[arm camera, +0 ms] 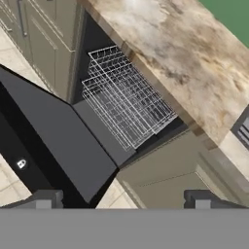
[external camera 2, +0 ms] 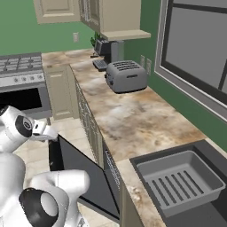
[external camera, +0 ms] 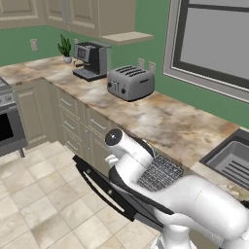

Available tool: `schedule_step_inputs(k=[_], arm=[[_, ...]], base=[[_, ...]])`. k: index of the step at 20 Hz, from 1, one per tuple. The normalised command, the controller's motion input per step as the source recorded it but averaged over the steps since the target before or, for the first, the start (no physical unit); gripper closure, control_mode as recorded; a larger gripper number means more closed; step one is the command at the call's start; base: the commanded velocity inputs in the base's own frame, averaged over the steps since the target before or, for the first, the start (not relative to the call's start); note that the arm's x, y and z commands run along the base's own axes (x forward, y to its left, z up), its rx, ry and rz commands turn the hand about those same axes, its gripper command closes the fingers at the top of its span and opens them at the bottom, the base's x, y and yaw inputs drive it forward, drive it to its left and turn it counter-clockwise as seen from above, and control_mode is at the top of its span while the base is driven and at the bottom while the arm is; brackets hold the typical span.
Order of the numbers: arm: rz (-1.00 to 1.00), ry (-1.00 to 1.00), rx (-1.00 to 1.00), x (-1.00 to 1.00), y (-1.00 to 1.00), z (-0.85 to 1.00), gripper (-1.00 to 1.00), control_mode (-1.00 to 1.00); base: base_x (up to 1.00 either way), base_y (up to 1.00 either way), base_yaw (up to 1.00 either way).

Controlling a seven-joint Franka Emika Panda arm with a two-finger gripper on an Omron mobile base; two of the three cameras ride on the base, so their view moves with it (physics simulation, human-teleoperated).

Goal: Open the dishwasher door and pull out the top rack.

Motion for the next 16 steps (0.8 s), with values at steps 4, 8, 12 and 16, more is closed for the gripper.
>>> schedule_step_inputs(k=[4, 8, 12, 16], arm=[[0.0, 0.09, 0.0, 0.06, -0.5, 0.01, -1.0, -1.0], [0.03, 0.07, -0.02, 0.11, -0.31, 0.0, -1.0, -1.0], [0.03, 0.02, -0.08, 0.14, -0.23, 0.0, -1.0, -1.0], [0.03, 0.0, -0.12, 0.25, -0.21, -0.05, -1.0, -1.0]], base=[[0.0, 0.0, 0.0], [0.0, 0.0, 0.0], [0.0, 0.0, 0.0], [0.0, 0.0, 0.0]])
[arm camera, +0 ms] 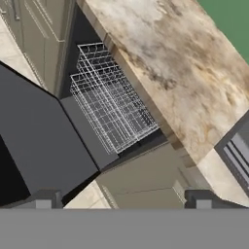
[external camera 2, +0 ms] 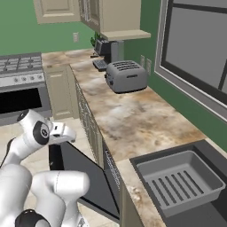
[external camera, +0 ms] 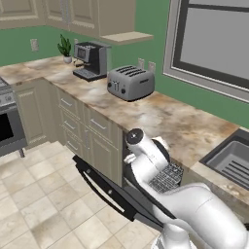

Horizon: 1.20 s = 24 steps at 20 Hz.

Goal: Open the dishwasher door and pull out the top rack.

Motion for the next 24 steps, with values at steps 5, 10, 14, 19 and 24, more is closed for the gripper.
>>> schedule_step_inputs(k=[5, 10, 14, 19, 24], arm=[[0.01, 0.0, -0.15, 0.2, -0.09, -0.17, -1.0, -1.0], [0.0, 0.01, -0.12, 0.18, 0.0, -0.2, -1.0, -1.0], [0.0, 0.04, -0.1, 0.29, 0.0, -0.2, -1.0, -1.0], [0.0, 0.07, -0.07, 0.34, 0.0, -0.19, -1.0, -1.0], [0.02, 0.1, -0.08, 0.34, 0.0, -0.32, -1.0, -1.0]], base=[[0.0, 0.0, 0.0], [0.0, 0.0, 0.0], [0.0, 0.0, 0.0], [0.0, 0.0, 0.0], [0.0, 0.0, 0.0]])
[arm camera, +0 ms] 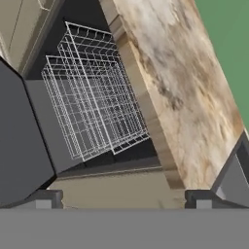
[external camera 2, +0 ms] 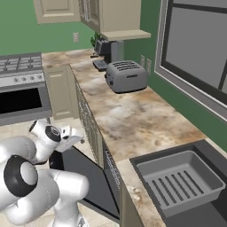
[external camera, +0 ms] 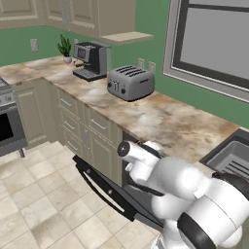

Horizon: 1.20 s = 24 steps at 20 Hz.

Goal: Open the dishwasher door and pull out the top rack.

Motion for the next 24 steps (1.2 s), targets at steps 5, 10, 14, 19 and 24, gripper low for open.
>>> schedule_step_inputs(k=[5, 10, 14, 19, 24], arm=[[0.01, 0.04, -0.11, 0.29, 0.0, -0.35, -1.0, -1.0], [0.0, 0.01, -0.11, 0.27, 0.0, -0.34, -1.0, -1.0], [0.0, 0.03, -0.09, 0.27, 0.0, -0.34, -1.0, -1.0], [0.0, 0.02, -0.08, 0.27, 0.0, -0.32, -1.0, -1.0], [0.0, 0.0, -0.07, 0.34, -0.04, -0.21, -1.0, -1.0]], base=[[0.0, 0.0, 0.0], [0.0, 0.0, 0.0], [0.0, 0.0, 0.0], [0.0, 0.0, 0.0], [0.0, 0.0, 0.0]])
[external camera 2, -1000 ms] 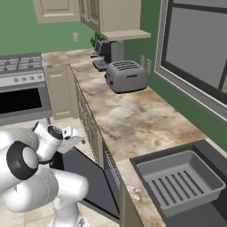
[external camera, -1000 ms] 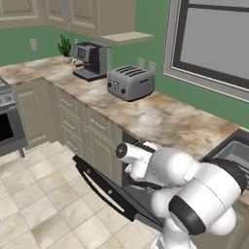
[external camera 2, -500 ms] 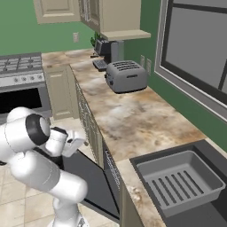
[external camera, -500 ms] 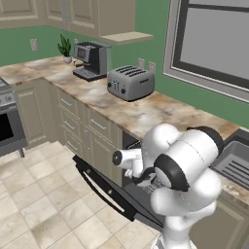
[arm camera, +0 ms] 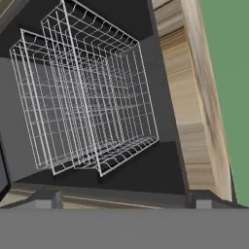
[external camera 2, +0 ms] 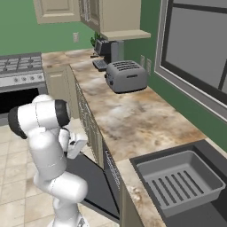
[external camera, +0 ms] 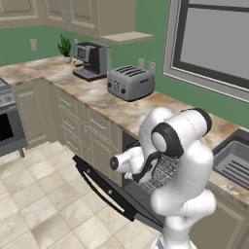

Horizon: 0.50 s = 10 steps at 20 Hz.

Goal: Open the dishwasher door and pull out the top rack.

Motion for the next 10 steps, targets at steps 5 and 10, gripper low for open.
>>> schedule_step_inputs(k=[5, 10], arm=[[0.0, 0.0, -0.06, 0.39, -0.12, -0.15, -1.0, -1.0], [0.0, 0.02, -0.03, 0.42, -0.17, -0.21, -1.0, -1.0]], base=[[0.0, 0.0, 0.0], [0.0, 0.0, 0.0]])
